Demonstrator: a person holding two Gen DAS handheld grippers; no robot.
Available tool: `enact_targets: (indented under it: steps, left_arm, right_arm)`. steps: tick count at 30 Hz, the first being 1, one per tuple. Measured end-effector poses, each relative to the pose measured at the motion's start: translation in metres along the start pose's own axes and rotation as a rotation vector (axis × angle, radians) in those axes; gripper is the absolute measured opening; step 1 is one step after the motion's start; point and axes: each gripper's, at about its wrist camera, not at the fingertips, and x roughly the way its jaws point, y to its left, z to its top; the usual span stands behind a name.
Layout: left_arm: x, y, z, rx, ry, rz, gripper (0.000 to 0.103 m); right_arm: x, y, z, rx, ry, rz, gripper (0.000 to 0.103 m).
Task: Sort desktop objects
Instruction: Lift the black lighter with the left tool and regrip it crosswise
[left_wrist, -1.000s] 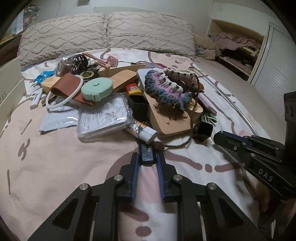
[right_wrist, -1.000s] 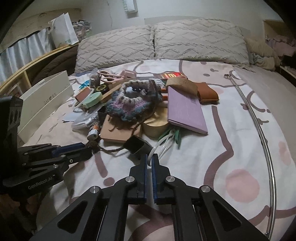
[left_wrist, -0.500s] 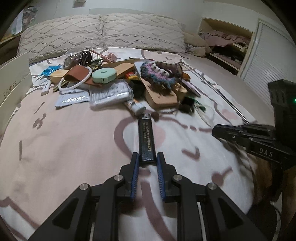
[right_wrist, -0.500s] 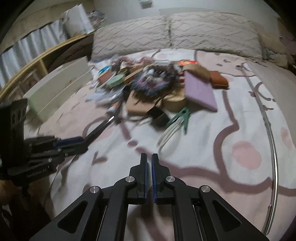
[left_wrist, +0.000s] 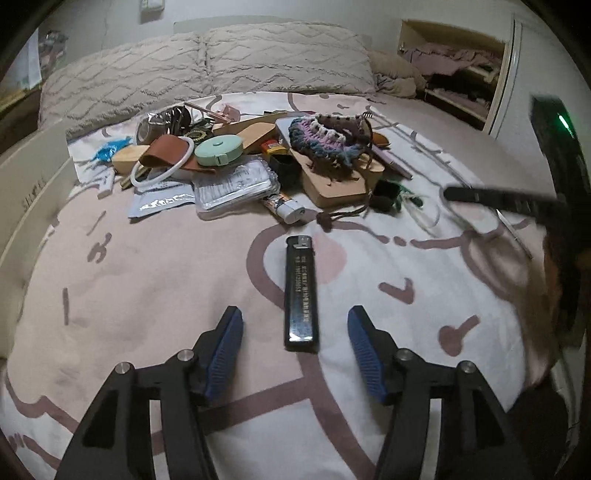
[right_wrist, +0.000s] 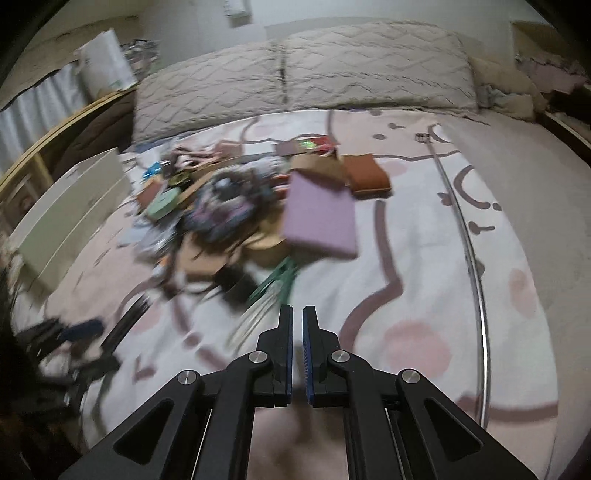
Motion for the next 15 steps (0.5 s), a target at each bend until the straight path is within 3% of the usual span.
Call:
enact_targets:
  steps: [6, 9, 15]
  left_arm:
    - [-0.004, 0.02, -0.007, 0.024, -0.01, 0.116, 0.061]
    - [-0.006, 0.042, -0.01, -0.022, -0.01, 0.158, 0.073]
    - [-0.008, 0.068, -0.012, -0.11, -0.006, 0.132, 0.076]
  right_arm:
    - [0.046, -0.022, 0.023, 0.071, 0.088, 0.035, 0.005]
    - [0.055, -0.024, 0.028, 0.087, 0.08, 0.052, 0.005]
    - [0.072, -0.024, 0.038, 0.084, 0.09, 0.114, 0.005]
